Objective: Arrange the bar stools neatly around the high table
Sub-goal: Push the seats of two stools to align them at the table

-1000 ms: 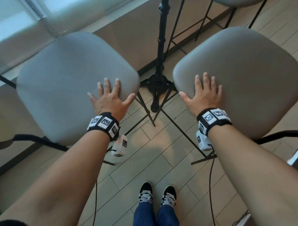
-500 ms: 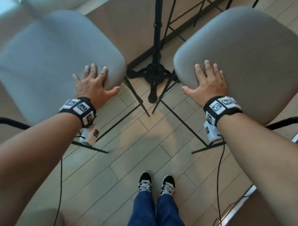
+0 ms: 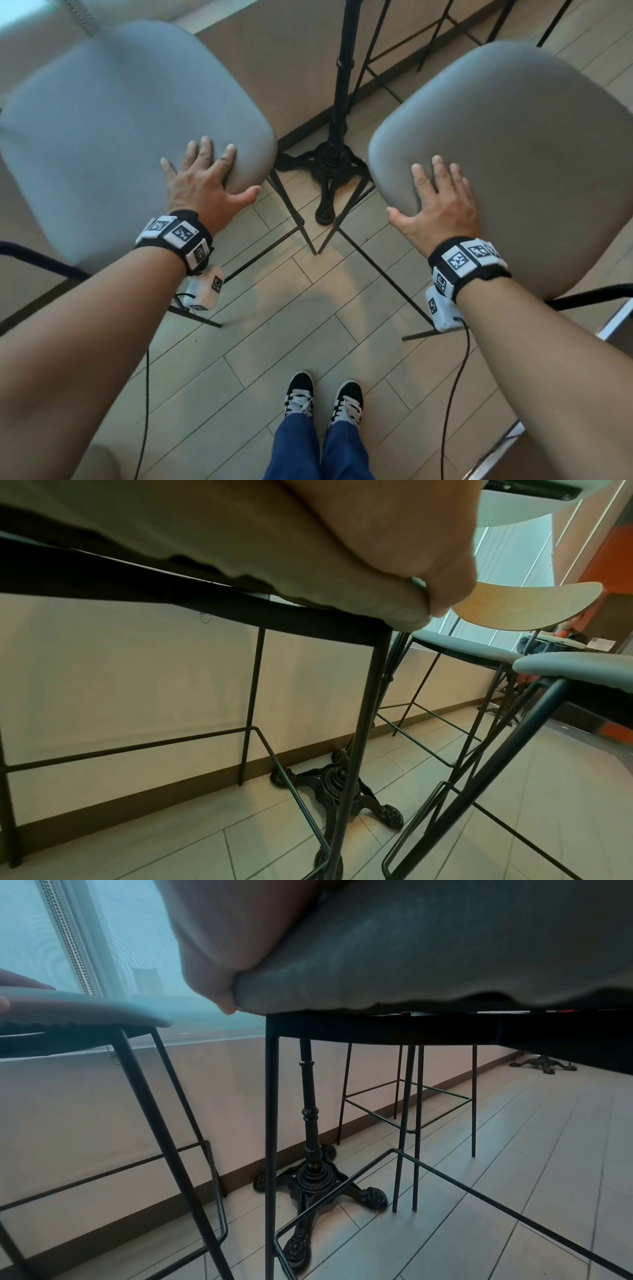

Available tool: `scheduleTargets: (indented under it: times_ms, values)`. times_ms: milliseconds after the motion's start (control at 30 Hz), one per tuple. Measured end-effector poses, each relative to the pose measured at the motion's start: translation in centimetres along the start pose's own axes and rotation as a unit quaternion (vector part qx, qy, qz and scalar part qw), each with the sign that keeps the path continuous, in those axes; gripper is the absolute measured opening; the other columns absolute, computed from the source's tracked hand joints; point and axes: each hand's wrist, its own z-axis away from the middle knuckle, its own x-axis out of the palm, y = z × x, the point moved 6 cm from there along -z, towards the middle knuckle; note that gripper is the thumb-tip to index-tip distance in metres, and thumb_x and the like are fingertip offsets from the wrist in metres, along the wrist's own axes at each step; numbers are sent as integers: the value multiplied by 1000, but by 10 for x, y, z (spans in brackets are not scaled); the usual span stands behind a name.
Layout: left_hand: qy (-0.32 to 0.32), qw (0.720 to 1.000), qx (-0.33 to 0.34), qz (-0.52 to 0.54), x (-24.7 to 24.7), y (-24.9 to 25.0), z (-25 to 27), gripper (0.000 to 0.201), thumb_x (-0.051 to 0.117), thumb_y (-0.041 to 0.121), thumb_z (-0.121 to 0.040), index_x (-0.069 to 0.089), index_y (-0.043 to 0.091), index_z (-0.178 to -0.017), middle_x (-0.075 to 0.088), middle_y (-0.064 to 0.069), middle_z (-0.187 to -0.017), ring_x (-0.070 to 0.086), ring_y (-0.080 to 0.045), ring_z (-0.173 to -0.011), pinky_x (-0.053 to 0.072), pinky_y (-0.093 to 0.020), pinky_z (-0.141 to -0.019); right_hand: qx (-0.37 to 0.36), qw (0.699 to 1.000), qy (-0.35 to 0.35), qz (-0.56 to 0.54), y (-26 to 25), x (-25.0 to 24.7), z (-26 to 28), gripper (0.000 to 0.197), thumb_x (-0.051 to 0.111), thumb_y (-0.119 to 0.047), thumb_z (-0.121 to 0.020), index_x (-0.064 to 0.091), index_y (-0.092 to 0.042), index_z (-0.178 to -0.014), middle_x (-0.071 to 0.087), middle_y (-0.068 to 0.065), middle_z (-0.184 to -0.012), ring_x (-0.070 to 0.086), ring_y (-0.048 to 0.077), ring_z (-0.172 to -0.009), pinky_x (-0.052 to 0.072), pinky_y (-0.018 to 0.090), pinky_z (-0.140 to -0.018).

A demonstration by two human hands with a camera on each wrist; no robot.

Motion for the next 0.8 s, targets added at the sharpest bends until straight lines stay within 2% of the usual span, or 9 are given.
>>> scheduleTargets:
  times_ms: [233,367,467,800]
  values:
    - [4,1000,3,-4,2,-1,1,82,53,72,-83,37,28,-150,28,-14,-161,22,-33,-149,10,-67,-115,0,1000,16,-12,-1,1,7,82,66,-55,-80,39,-17,-147,30,19,-157,26,42,-144,23,53,-118]
    - [-1,1000,-2,-19,3,4,4,81,46,70,-87,32,25,-153,25,-15,-162,19,-34,-150,9,-66,-117,10,1000,28,-8,-5,0,6,82,56,-60,-78,42,-16,-145,35,19,-155,30,43,-142,26,55,-116]
    - [-13,1000,-8,-25,4,10,6,79,44,67,-90,29,23,-154,21,-15,-163,16,-34,-151,8,-64,-118,14,999,30,-10,-6,-1,5,82,55,-61,-76,44,-16,-144,36,19,-154,32,44,-141,27,55,-116]
    - [-11,1000,-2,-14,5,8,7,76,49,62,-91,31,23,-154,23,-14,-163,17,-33,-150,9,-63,-119,2,1000,16,2,-6,-1,6,81,57,-60,-78,42,-17,-145,35,20,-155,31,44,-141,26,54,-116]
